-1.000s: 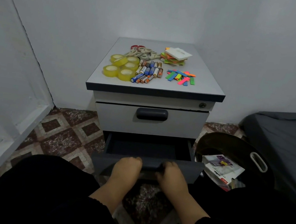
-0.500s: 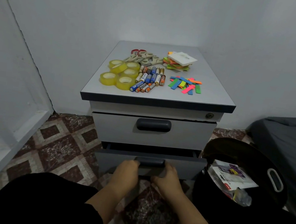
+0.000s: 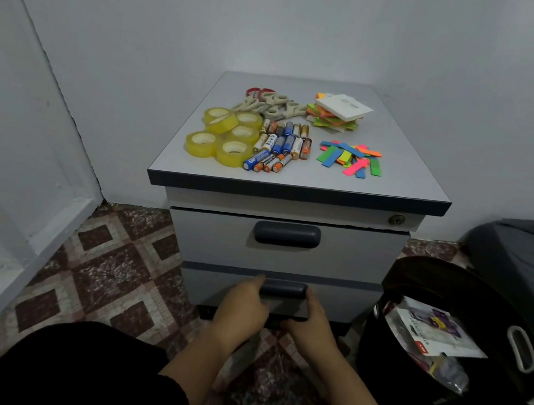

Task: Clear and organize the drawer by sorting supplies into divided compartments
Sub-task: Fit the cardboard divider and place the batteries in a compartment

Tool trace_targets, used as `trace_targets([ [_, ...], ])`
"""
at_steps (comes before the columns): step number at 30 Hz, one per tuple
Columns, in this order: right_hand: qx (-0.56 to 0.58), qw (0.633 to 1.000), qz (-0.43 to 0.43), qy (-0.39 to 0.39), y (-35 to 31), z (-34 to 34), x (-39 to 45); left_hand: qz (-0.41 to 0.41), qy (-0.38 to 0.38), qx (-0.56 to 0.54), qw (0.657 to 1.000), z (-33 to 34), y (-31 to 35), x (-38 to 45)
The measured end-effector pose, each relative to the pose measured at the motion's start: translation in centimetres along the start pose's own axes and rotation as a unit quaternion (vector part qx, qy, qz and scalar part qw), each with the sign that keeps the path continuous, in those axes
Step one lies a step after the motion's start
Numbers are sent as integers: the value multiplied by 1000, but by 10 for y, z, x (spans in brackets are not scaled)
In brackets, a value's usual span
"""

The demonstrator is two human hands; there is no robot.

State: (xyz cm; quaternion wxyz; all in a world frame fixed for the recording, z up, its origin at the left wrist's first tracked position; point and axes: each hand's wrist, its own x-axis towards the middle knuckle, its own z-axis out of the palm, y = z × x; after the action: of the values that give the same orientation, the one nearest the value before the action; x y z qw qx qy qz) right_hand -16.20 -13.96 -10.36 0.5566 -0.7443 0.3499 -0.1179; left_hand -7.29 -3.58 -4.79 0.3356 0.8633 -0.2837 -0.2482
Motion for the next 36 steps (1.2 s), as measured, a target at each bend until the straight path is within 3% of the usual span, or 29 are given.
trace_targets([
  [2,16,1000,-1,-5,4,1,1,-41,25,-253,966,-10,21,-1],
  [5,31,999,9,-9,2,-1,-2,-65,-17,-535,842,-23,40,-3],
  [7,44,999,9,-18,0,-3,-2,-82,-36,-621,779,-25,45,-5],
  [11,106,994,38,-8,-1,-3,0,-104,-33,-681,724,-28,57,-7],
  [18,200,977,76,11,-13,-5,-3,-84,-61,-716,690,-34,58,-13],
  [22,260,960,104,18,-15,-6,2,-84,-61,-713,693,-33,53,-13],
  [32,263,960,93,27,-9,-2,13,-84,-52,-711,696,-35,57,-20],
  [34,199,973,87,80,-14,-2,9,-88,-49,-709,698,-34,58,-20],
  [36,100,973,59,198,-26,-5,1,-95,-45,-704,702,-34,59,-21],
])
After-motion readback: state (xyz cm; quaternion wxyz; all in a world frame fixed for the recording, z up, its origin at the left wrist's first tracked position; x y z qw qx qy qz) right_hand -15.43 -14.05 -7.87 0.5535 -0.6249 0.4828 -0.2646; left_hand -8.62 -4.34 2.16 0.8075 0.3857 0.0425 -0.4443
